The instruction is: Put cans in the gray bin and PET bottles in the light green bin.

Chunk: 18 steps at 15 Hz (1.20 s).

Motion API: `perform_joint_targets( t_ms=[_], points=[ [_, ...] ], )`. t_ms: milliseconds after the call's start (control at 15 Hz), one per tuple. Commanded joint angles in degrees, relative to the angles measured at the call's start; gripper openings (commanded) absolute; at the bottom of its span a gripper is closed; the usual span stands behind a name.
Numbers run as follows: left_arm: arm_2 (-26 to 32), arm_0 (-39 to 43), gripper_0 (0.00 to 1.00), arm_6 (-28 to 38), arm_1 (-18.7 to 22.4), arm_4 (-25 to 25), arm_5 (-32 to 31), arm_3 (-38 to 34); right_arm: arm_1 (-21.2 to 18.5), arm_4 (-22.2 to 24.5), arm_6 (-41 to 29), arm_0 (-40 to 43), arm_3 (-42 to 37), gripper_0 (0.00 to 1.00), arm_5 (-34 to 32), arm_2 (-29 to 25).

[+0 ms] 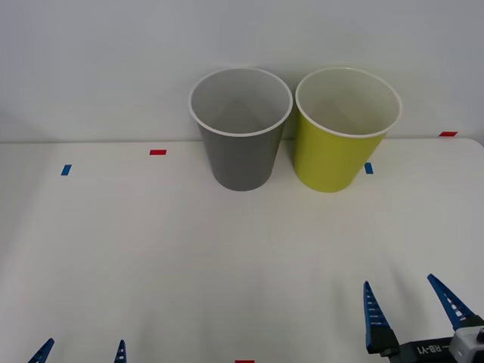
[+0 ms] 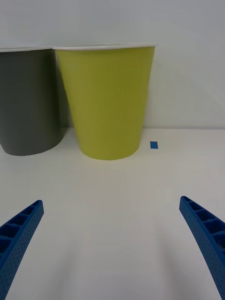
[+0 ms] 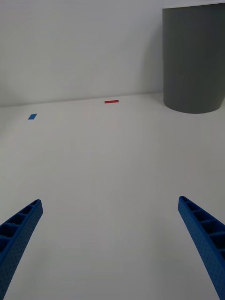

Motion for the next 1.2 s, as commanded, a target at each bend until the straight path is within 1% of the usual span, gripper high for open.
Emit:
perform_joint_targets(
  t_ms=[67,267,1200],
  points=[
    [0.0,0.0,1.00,0.0,0.0,0.0,0.0,0.0,-0.7,-0.6,0.9,4.7,0.0,1.00,-3.6,0.4],
    [0.0,0.0,1.00,0.0,0.0,0.0,0.0,0.0,-1.1,-1.1,0.5,7.6,0.0,1.00,-4.2,0.5],
    [0.0,0.0,1.00,0.0,0.0,0.0,0.0,0.0,-1.1,-1.6,0.7,8.0,0.1,1.00,-4.1,0.4]
  ],
)
